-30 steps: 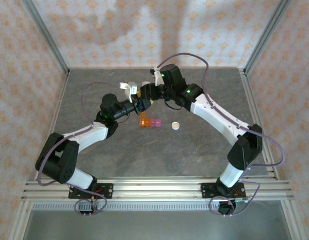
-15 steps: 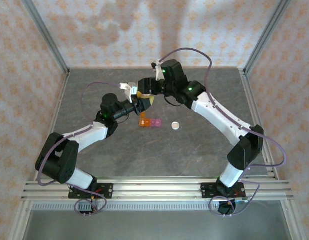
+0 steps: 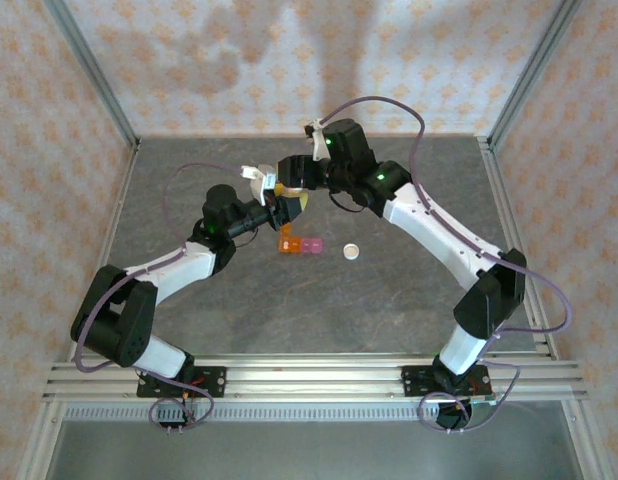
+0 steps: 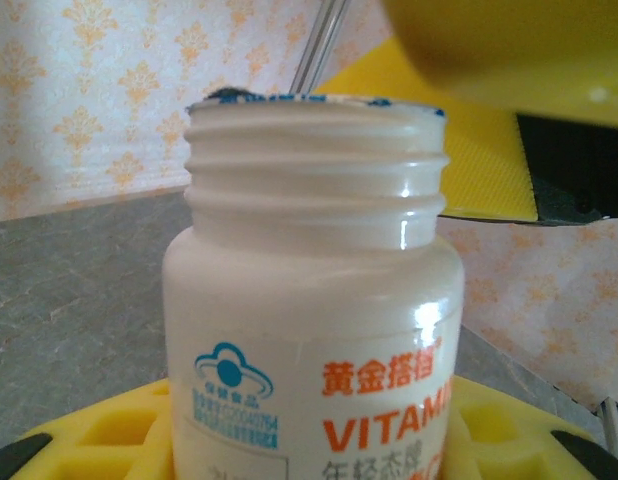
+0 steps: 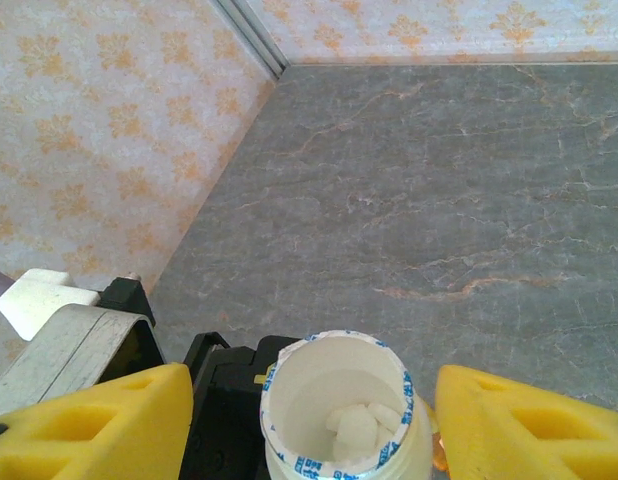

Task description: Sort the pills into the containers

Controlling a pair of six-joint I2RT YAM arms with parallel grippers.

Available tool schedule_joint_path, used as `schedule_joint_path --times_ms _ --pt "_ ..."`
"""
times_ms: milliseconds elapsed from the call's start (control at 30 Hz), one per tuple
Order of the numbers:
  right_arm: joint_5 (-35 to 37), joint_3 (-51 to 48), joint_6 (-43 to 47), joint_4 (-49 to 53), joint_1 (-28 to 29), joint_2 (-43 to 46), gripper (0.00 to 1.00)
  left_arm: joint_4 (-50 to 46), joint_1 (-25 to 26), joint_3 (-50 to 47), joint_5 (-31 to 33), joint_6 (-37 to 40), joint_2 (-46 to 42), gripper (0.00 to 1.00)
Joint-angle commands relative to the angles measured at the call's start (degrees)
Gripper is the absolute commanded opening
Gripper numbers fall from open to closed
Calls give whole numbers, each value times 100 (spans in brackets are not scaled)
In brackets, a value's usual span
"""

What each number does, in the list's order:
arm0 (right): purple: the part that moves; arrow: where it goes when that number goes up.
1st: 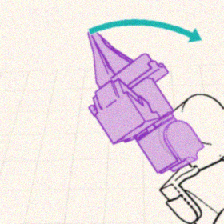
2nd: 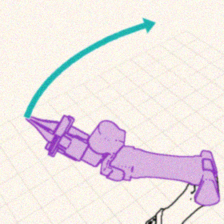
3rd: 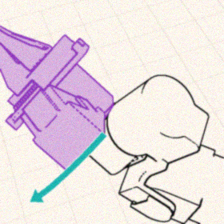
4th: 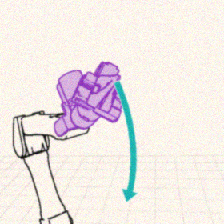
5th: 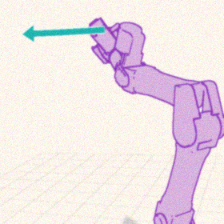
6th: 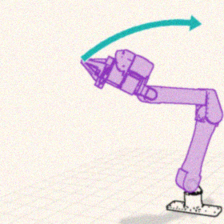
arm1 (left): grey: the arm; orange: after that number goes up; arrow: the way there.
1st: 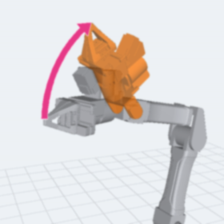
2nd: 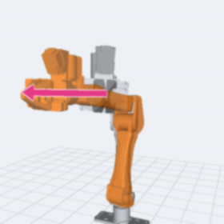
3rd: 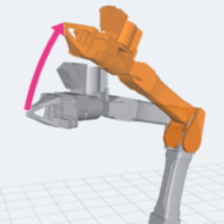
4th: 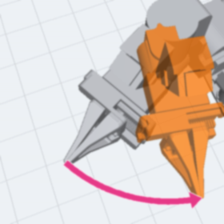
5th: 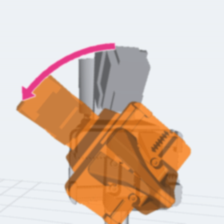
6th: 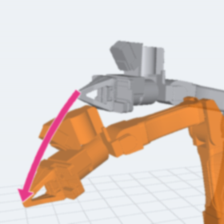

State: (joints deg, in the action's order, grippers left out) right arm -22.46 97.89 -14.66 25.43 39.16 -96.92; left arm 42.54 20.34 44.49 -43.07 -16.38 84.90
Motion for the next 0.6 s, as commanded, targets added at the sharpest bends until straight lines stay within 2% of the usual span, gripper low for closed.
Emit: schedule_joint_path --times_ms 0,267,567 --pt "-66 39 -80 -65 -13 -117 65 -12 3 226 -75 242 -223 4" --pt "-158 -471 -521 -527 -432 524 69 15 5 95 11 266 -288 3" --pt "54 -1401 -677 -403 -1037 1650 72 -63 5 91 28 382 -409 2"
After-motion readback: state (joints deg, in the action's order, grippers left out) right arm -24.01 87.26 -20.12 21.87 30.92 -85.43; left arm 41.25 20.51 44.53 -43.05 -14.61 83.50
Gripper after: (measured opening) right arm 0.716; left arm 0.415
